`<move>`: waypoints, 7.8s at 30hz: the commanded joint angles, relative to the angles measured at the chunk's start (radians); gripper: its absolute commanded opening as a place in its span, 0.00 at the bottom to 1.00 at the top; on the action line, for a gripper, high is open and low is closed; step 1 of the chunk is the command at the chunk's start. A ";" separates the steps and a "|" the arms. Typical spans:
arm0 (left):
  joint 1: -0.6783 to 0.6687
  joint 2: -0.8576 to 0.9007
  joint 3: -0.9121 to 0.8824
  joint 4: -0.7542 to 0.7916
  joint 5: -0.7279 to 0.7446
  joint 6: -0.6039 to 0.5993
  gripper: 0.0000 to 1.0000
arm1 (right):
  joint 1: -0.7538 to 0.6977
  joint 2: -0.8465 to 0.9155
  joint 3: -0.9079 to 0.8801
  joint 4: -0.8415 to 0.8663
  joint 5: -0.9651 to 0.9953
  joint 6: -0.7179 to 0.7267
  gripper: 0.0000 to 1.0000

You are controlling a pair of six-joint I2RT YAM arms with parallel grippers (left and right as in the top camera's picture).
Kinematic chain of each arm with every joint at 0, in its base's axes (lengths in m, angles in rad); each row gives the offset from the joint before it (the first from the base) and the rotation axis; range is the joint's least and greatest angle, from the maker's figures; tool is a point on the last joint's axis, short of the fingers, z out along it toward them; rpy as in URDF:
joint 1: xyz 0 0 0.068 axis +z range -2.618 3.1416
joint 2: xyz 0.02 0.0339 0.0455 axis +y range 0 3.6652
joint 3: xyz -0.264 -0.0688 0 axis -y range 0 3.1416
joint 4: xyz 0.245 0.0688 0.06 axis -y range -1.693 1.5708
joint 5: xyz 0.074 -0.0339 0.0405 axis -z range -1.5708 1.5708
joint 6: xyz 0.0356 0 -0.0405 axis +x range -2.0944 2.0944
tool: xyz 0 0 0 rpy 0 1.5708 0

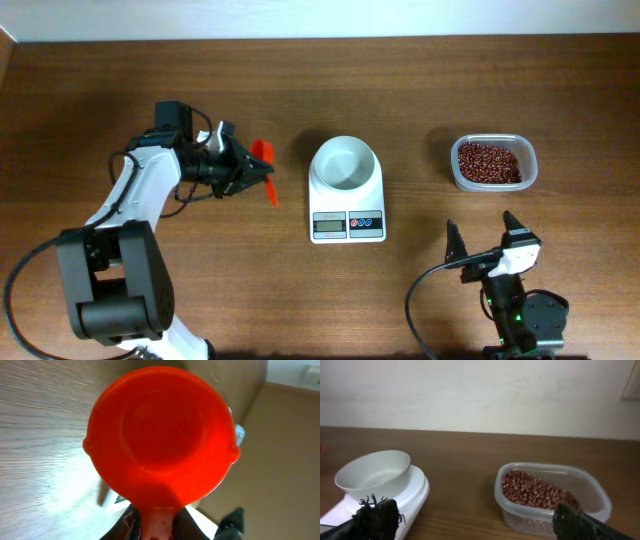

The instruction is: Scoop item into bowl and weigh 50g on scale

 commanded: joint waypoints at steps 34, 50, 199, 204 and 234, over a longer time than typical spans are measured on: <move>0.001 0.011 0.017 0.053 0.170 -0.271 0.00 | 0.566 1.322 1.062 -0.332 -0.070 0.515 0.65; -0.111 0.011 0.017 0.061 0.267 -0.271 0.00 | 0.801 1.559 1.062 -0.055 0.045 0.642 0.65; -0.114 0.011 0.017 0.113 0.041 0.064 0.99 | -0.123 2.042 1.829 -1.280 0.172 -0.051 0.24; -0.114 0.011 0.017 0.113 0.041 0.064 0.99 | -0.123 2.042 1.829 -1.276 0.172 -0.051 0.15; -0.114 0.011 0.017 0.116 0.015 0.064 0.99 | -0.084 1.963 1.788 -1.302 0.217 0.013 0.37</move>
